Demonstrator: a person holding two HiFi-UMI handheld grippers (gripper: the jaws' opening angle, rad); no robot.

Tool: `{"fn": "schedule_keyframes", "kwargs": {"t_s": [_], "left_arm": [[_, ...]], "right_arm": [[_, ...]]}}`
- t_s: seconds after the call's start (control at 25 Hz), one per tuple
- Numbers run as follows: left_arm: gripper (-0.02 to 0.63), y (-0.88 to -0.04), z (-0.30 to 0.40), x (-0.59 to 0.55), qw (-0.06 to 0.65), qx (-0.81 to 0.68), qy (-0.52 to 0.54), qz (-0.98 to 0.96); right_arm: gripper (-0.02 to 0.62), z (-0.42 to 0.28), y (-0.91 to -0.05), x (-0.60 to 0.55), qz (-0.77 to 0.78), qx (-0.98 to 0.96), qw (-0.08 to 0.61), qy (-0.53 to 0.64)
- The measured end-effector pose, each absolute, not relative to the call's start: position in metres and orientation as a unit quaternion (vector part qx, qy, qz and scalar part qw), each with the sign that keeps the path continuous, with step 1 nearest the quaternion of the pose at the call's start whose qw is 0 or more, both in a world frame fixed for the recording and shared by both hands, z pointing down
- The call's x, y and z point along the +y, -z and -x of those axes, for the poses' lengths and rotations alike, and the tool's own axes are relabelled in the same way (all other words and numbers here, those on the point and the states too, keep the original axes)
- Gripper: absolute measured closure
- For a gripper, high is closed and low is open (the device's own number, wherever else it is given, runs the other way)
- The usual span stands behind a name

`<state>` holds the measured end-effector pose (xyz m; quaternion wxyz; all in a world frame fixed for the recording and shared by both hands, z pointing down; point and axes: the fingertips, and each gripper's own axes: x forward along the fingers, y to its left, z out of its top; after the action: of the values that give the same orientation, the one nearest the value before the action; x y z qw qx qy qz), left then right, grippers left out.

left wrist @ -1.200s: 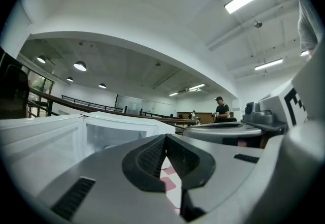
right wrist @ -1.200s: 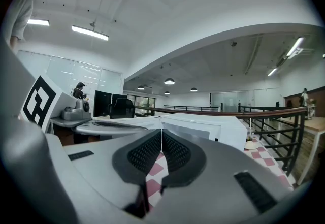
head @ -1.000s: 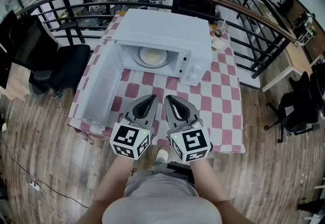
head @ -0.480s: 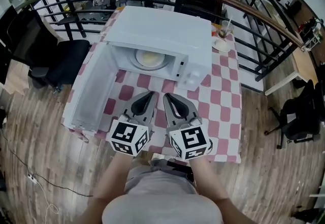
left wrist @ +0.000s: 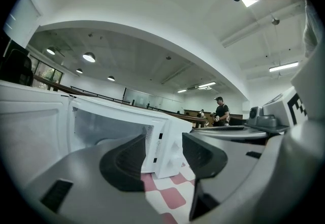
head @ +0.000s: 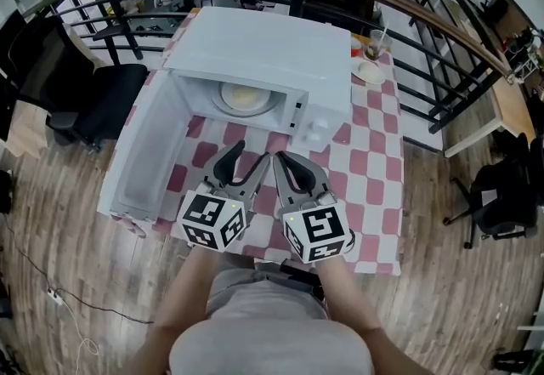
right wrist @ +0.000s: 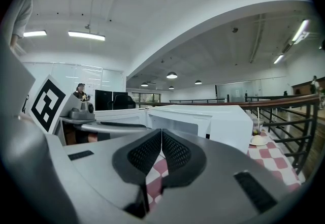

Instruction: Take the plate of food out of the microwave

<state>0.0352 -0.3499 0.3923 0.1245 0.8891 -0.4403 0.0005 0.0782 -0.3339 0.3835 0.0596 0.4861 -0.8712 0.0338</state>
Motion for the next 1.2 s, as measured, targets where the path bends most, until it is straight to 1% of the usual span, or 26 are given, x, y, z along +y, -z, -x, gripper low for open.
{"fn": "schedule_keyframes", "kwargs": {"t_s": [0.08,0.36,0.88,1.08,1.2], "left_arm": [[0.390,-0.397,-0.037,-0.353,0.136,-0.437,0.004,-0.889],[0.391,-0.417,-0.043,-0.365,0.161,-0.409,-0.002,-0.898],[0.391,-0.446,-0.025,-0.411,0.333,-0.397,0.115,-0.847],[0.391,-0.463,-0.018,-0.425,0.388,-0.400,0.156,-0.815],[0.391,-0.475,-0.014,-0.433,0.407,-0.413,0.164,-0.799]], "right_arm": [[0.569,-0.080,-0.385,-0.337,-0.487,-0.870,0.059,-0.035],[0.569,-0.086,-0.391,-0.352,-0.496,-0.865,0.060,-0.046],[0.569,-0.077,-0.422,-0.370,-0.493,-0.863,0.083,-0.074],[0.569,-0.075,-0.429,-0.378,-0.495,-0.861,0.088,-0.078],[0.569,-0.074,-0.434,-0.381,-0.493,-0.861,0.092,-0.082]]}}
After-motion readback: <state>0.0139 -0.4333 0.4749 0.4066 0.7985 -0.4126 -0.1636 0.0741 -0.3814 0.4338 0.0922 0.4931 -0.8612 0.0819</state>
